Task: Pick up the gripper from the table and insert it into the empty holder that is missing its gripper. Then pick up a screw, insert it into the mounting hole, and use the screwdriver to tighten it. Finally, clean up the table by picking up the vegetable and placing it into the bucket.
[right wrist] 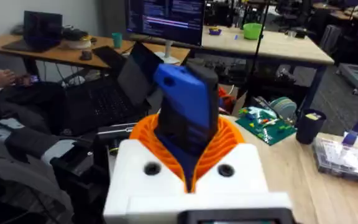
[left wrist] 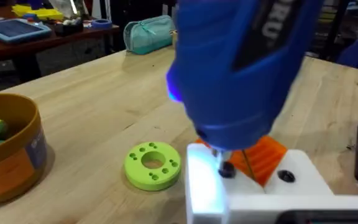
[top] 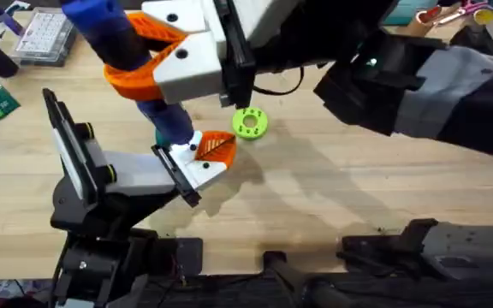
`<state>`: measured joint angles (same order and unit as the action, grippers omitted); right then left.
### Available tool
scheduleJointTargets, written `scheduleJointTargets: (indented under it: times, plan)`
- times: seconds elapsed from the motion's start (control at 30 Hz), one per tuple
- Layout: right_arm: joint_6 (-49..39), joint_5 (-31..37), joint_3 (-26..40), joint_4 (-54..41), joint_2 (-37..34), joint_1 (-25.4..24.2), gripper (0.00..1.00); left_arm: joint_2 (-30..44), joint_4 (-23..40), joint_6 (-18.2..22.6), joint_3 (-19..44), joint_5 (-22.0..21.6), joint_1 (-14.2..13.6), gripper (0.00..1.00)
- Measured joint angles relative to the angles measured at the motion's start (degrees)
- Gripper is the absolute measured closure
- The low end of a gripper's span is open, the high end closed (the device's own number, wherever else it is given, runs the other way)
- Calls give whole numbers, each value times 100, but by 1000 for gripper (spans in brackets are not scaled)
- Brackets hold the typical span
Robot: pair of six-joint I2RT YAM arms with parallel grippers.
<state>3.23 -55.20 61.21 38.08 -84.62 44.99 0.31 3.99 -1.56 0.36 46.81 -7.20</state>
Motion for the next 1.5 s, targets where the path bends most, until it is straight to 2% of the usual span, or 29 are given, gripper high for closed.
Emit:
scheduleJointTargets:
  times: [1.5]
  plan:
    - [323, -20, 0, 52, 0, -91, 975, 0, 0, 2, 0, 0, 0, 984]
